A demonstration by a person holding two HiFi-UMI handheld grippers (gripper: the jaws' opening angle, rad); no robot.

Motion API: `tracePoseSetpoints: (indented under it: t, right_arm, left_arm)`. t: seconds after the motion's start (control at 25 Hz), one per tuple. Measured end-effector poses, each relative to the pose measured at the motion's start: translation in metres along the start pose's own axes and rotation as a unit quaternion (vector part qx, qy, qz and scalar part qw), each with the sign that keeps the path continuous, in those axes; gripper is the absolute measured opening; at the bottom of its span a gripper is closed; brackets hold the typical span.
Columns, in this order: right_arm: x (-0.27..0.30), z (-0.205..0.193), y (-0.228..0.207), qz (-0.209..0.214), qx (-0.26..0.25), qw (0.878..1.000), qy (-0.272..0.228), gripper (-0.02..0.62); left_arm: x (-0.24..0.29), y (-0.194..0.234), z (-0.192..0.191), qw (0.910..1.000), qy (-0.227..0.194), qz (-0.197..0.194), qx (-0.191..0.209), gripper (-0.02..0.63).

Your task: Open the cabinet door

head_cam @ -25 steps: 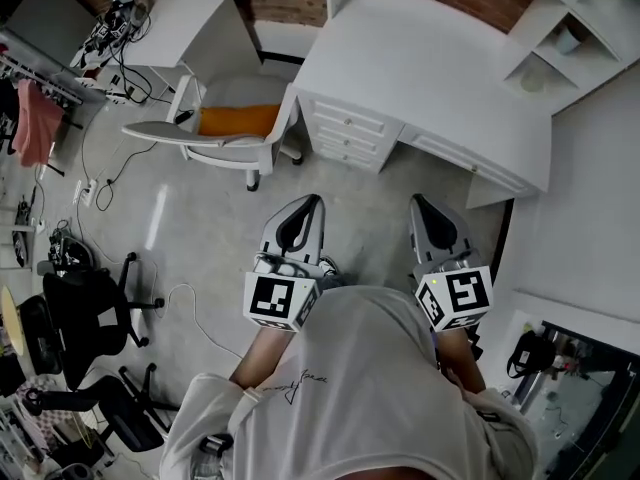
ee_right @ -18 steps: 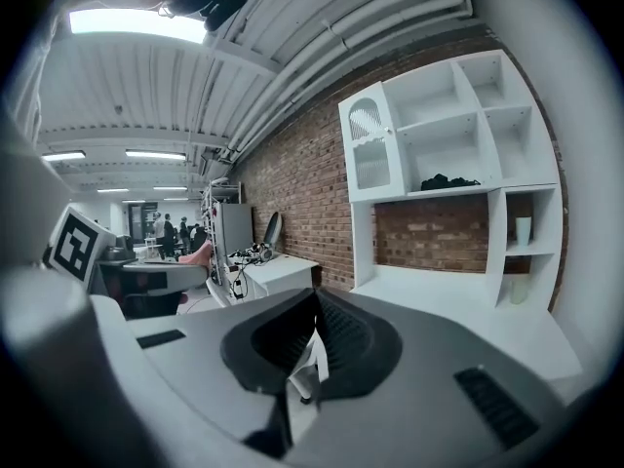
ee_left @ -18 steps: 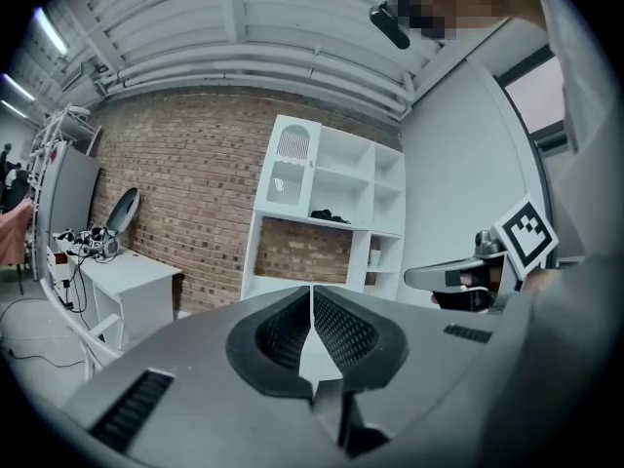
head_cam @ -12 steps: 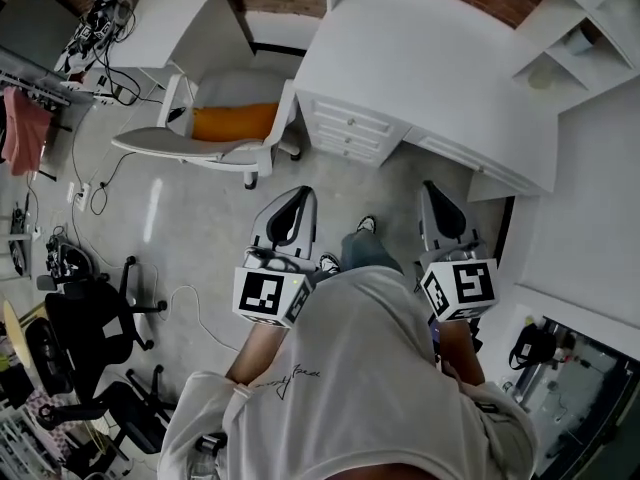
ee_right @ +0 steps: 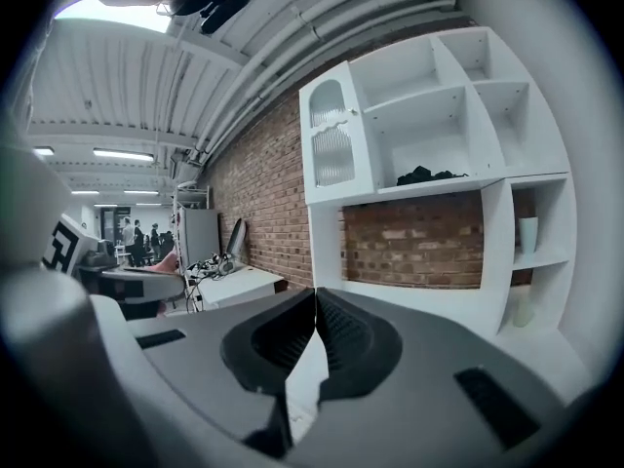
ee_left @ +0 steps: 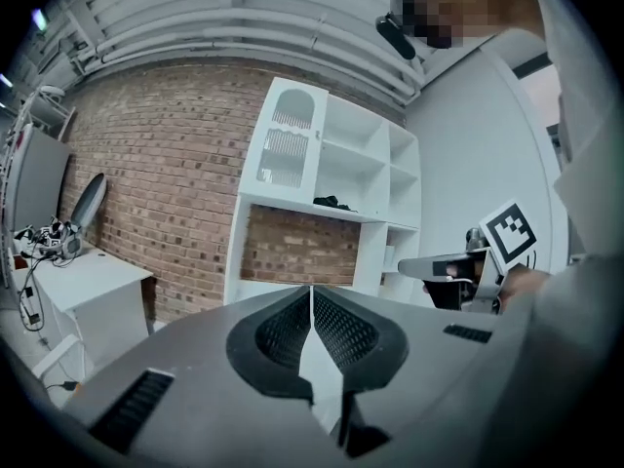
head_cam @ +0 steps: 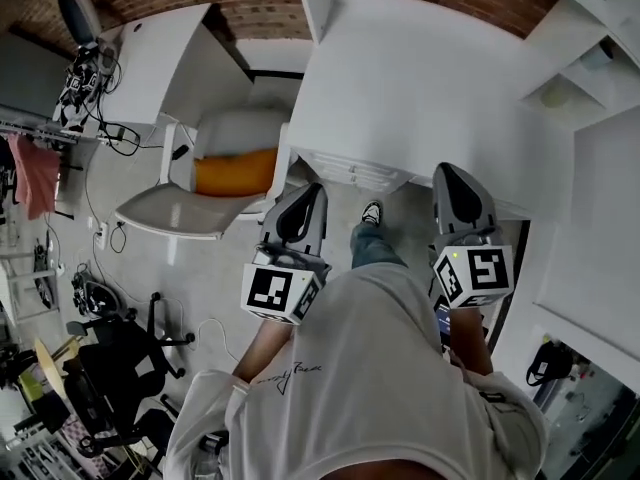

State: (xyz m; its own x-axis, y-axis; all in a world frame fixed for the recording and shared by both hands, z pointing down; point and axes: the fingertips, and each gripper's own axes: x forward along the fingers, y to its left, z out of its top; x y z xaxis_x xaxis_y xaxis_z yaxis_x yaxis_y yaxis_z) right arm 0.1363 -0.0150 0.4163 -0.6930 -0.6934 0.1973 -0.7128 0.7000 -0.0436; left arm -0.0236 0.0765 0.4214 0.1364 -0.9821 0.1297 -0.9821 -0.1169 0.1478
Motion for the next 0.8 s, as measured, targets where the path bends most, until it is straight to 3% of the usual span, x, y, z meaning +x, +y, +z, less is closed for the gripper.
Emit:
tracePoseSetpoints:
  t: [0.32,0.48,0.8]
  right_arm:
    - [0.075,0.007,-0.052,0.018,0.024,0.999,0.023,0.025]
    - [0.094,0.008,-0.058,0.036,0.012,0.999,0.039,0.025]
    - [0.113,0.001,-0.073,0.025,0.024,0.998,0.061,0.025]
  left_arm:
    - [0.104,0.013,0.028,0.9991,0.013,-0.035,0.018,0.020]
    - [0.130,0.019,0.024,0.9989,0.031,-0.035,0.002,0.020]
    - [0.161,0.028,0.027,0.9981,0.037,-0.049,-0.009,0.020]
